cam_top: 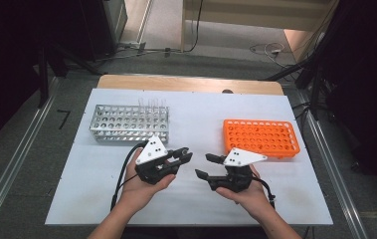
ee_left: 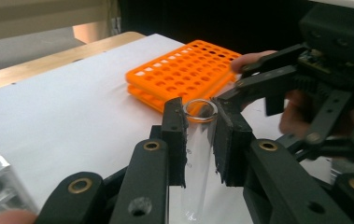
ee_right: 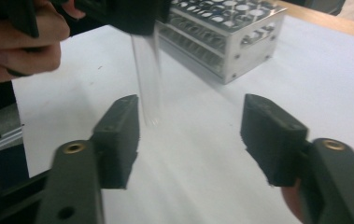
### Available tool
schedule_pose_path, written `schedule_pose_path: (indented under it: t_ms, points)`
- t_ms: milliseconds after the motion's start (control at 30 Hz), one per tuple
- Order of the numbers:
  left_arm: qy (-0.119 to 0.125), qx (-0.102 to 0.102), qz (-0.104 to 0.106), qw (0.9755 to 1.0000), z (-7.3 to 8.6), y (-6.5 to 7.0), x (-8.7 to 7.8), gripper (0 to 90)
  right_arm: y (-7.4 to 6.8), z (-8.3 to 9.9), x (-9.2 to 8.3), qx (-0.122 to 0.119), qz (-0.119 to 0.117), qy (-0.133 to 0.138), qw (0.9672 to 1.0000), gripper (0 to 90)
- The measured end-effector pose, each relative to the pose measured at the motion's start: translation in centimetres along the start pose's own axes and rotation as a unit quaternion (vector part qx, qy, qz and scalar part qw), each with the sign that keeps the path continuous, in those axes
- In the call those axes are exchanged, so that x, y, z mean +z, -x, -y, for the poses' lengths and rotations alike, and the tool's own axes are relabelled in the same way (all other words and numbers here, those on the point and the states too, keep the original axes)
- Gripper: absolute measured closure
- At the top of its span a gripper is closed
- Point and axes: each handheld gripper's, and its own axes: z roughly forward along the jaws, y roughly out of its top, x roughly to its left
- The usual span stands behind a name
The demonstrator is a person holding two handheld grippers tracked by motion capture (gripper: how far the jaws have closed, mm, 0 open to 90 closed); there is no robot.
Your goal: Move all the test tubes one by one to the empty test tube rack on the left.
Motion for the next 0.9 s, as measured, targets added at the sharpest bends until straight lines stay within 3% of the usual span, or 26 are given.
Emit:
schedule_pose_path:
  t_ms: [167,300,433,633,900]
  points:
    - [0.009,-0.015,-0.018,0.9997,-0.1,-1.8,-0.9,75.9,0.8,0.6,-1.7,-0.002,0.014,0.008,0.9999,7.4]
    - [0.015,-0.024,-0.039,0.9988,-0.5,-3.6,-1.9,75.9,1.6,1.3,-2.9,0.007,0.037,0.010,0.9992,6.4]
    - [0.022,-0.027,-0.071,0.9968,-1.0,-5.7,-2.8,75.9,2.5,2.4,-4.4,0.009,0.038,0.012,0.9991,2.2]
    - [0.035,-0.051,-0.118,0.9911,-1.7,-9.6,-3.8,75.9,3.7,4.2,-6.3,0.021,0.067,0.010,0.9975,2.2]
    - [0.041,-0.062,-0.182,0.9804,-2.5,-14.1,-3.7,75.9,5.4,6.4,-8.4,0.031,0.091,0.007,0.9953,2.3]
